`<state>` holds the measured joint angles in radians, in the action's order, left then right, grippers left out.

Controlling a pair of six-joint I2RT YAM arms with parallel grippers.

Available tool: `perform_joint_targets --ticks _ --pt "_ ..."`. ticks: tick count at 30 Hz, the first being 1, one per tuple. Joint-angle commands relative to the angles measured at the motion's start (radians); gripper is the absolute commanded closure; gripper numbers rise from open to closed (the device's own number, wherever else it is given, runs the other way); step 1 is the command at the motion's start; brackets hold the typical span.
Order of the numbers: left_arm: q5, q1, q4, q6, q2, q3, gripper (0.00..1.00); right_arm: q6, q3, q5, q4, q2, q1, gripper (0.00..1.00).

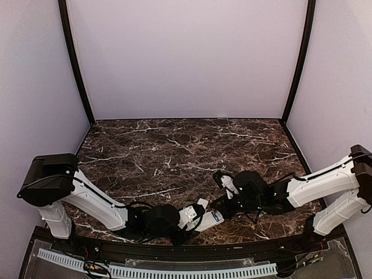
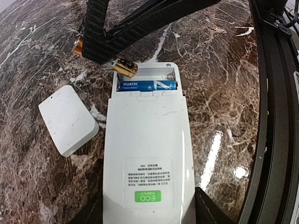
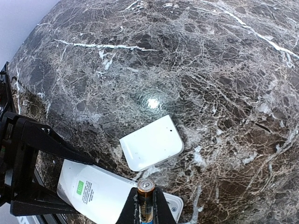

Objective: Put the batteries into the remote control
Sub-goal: Load the battery into the battery compartment.

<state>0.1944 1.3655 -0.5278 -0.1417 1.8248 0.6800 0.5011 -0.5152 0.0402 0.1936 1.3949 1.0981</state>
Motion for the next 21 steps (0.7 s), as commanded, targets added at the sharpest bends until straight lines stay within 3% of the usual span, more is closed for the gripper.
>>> perform_joint_targets --ticks 1,21 --pt "-0.027 -0.009 0.225 0.019 0.079 -0.036 1.00 -0.030 0.016 0.001 0.017 -0.040 0.004 1.00" --pt "-0.018 -0.009 0.258 0.024 0.102 -0.010 1.00 -0.092 0.080 0.068 0.078 -0.016 0.017 1.00"
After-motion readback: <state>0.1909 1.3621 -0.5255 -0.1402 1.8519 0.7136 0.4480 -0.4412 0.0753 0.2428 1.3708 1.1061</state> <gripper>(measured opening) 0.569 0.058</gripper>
